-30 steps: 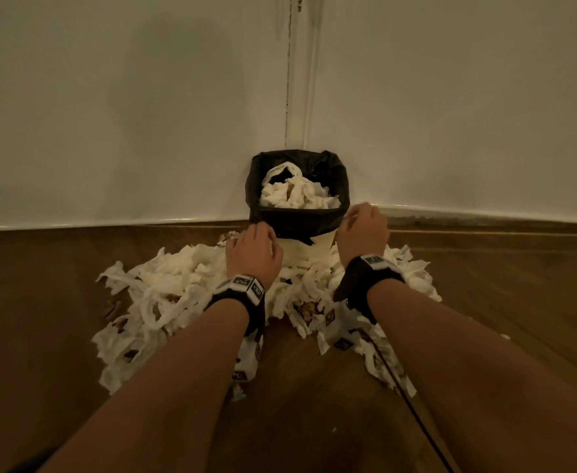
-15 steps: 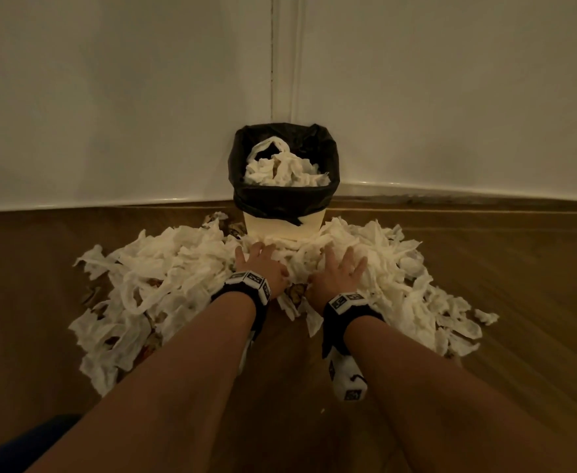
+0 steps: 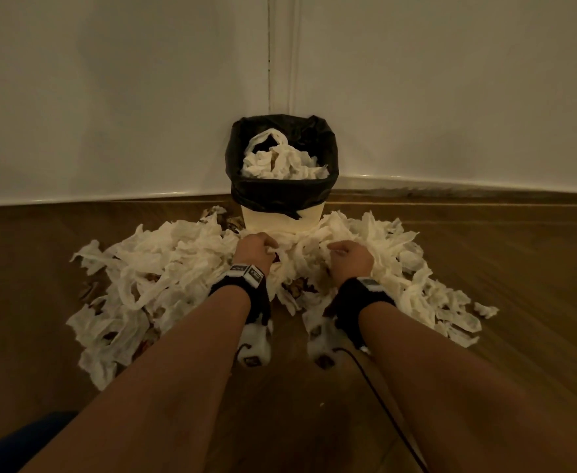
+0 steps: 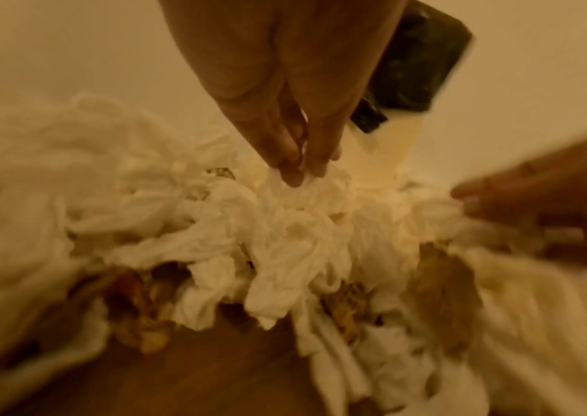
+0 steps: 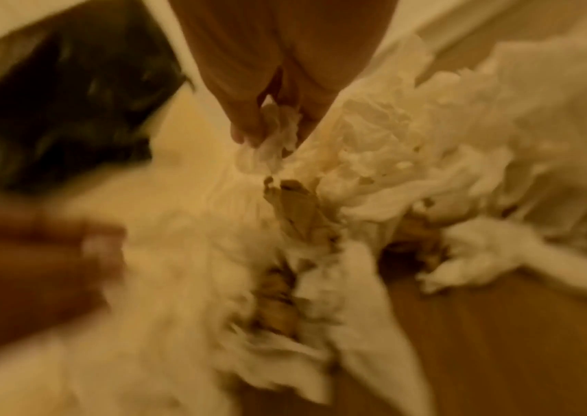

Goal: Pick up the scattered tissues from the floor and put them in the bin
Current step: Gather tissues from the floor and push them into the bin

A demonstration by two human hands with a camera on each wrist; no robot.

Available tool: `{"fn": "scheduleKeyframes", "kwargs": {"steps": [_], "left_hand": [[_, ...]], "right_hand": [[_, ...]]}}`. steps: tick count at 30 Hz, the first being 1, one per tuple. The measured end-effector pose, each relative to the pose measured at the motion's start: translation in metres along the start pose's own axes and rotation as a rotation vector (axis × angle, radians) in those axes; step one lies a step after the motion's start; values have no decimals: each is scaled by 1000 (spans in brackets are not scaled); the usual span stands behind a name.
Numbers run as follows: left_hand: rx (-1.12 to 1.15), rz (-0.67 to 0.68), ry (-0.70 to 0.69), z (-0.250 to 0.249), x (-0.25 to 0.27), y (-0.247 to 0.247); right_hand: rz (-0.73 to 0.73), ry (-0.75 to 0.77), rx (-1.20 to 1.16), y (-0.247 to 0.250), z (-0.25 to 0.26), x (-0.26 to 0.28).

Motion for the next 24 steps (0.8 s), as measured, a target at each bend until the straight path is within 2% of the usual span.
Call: {"fn": "scheduleKeyframes", "kwargs": {"steps": [1,4,6,8,10,12,14,16,19,21,24], "left_hand": [[79,-24,66,4,0,0],[277,-15,218,17,1,-3],[421,20,308,21,1,-7],[741,46,492,23,3,-13],[1186,56,743,19,10,-15],[1434,54,906,22,13,-16],[1513,71,904,20,15,-13],[1499,105,868,15,16,-8],[1351,121,807,7,20,0],[1367,142,775,2,27,3],[1416,161,753,-2,34,5]], "right_hand": [[-6,-144,-196,-1,-3,-1],[127,-556,-869,-9,-4,-6],[207,-767,-1093,-10,0,-6],[295,-879,-1207,-9,6,0],[322,-862,-1356,-7,10,5],[324,-827,-1387,-3,15,11],[330,-870,-1345,-3,16,14],[370,-912,-1335,-4,20,15],[457,-962,-1474,-1,30,18],[506,-990,-1588,6,37,24],[510,-928,-1587,15,46,29]]}}
Point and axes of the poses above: each hand's wrist, its own x-axis away from the middle knuckle, its own y-axis out of the back of the hand, z = x × y, the point moved 3 cm from there along -x, towards the middle knuckle, and after that the axes turned 7 degrees about -z, right-handed, at the moved point
